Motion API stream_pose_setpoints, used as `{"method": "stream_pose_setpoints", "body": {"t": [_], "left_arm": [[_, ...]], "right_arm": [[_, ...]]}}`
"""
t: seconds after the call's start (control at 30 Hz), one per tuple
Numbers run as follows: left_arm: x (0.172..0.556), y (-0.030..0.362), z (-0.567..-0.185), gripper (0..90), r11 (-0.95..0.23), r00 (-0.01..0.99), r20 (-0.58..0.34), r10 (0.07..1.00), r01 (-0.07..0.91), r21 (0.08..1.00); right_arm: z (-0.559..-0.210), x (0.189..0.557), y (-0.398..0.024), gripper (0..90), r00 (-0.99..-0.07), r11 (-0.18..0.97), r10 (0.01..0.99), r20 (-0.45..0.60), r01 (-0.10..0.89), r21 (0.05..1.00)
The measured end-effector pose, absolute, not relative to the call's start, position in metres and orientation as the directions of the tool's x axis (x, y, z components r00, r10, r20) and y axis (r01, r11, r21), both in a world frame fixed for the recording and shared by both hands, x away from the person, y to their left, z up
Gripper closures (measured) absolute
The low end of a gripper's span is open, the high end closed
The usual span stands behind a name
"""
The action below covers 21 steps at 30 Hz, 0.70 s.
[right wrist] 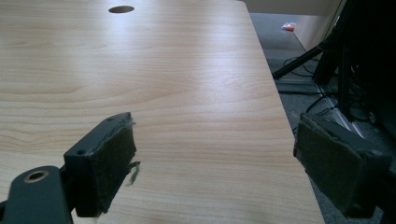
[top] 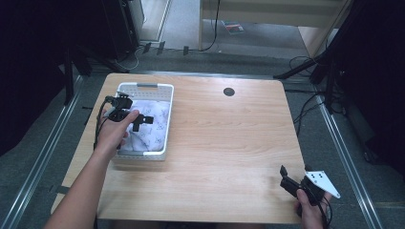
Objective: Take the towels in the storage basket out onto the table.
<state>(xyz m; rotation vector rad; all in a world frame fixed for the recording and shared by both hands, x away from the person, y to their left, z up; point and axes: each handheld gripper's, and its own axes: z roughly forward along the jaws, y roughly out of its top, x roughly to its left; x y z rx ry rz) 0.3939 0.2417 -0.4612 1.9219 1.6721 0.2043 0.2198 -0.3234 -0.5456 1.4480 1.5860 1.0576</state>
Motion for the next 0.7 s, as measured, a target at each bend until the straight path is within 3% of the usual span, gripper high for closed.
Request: {"method": "stream_pose_setpoints", "body": {"t": [0.23, 0.5, 0.7], "left_arm": [[0.414, 0.234, -0.471, 0.0, -0.059, 0.171, -0.211, 0.963, 0.89, 0.452], [0.433, 0.227, -0.493, 0.0, -0.086, 0.139, -0.149, 0.979, 0.945, 0.315], [0.44, 0.224, -0.511, 0.0, -0.074, 0.115, -0.165, 0.979, 0.968, 0.24]], "right_arm": [[-0.546, 0.22, -0.324, 13.1, -0.101, 0.028, 0.995, 0.014, 0.394, 0.919], [-0.546, 0.22, -0.323, 13.1, -0.104, 0.029, 0.994, 0.013, 0.395, 0.918], [-0.546, 0.22, -0.323, 13.1, -0.105, 0.03, 0.994, 0.013, 0.395, 0.918]]}}
